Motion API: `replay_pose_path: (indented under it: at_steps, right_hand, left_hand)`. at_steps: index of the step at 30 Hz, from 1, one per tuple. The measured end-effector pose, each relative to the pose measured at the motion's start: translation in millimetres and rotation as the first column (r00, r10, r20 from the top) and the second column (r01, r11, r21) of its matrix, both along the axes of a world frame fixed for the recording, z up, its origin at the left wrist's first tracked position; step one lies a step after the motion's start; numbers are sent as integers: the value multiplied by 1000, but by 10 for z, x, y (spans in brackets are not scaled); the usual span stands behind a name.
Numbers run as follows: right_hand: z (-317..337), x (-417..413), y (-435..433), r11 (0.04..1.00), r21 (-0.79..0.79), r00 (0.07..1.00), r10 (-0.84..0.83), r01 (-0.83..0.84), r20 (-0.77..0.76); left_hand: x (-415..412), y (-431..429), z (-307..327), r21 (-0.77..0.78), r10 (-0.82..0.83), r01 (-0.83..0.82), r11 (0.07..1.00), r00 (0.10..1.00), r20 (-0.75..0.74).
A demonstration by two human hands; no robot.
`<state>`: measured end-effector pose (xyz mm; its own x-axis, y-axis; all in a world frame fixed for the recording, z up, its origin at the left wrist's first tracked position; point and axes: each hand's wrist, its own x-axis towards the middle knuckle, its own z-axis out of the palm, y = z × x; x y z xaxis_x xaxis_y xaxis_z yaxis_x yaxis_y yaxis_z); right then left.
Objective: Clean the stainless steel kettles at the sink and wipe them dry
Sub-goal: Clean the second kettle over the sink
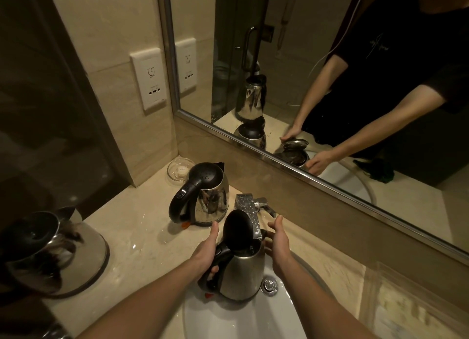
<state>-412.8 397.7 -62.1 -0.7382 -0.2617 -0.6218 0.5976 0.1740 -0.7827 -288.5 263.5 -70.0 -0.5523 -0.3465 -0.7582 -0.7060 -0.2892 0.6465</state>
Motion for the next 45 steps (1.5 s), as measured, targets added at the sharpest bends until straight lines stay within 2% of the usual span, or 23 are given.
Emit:
replay_pose_path:
  at_steps: [36, 45]
  right_hand:
    - [75, 3, -22, 1000, -7, 1000, -8, 8, -1]
    - [76, 11, -15, 1000, -5, 1000, 0, 0, 7]
  left_hand:
    - [-22, -41, -80, -9, -8, 8, 1000, 999, -43]
    - [-31, -44, -122, -8, 2, -3, 1000, 1000, -16]
